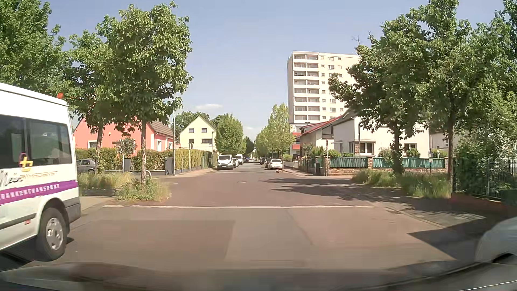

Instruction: Follow the waypoints while adhering to traffic rules and regulations

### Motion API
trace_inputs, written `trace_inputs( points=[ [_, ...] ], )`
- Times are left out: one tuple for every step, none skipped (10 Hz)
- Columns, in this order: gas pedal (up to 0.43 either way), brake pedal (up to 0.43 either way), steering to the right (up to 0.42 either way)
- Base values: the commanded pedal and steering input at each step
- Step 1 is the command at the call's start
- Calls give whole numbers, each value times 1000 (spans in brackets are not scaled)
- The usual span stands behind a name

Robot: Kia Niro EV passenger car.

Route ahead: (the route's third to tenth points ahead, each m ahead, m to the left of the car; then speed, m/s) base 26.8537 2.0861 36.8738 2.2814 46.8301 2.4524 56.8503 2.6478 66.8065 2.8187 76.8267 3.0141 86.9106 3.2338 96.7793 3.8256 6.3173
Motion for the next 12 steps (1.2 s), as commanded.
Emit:
trace_inputs(
  points=[
    [0,207,58],
    [0,201,79],
    [0,189,103],
    [0,171,121],
    [0,165,131],
    [0,165,132],
    [0,159,121],
    [0,152,101],
    [0,110,69],
    [0,0,42],
    [0,0,20],
    [0,0,-5]
  ],
)
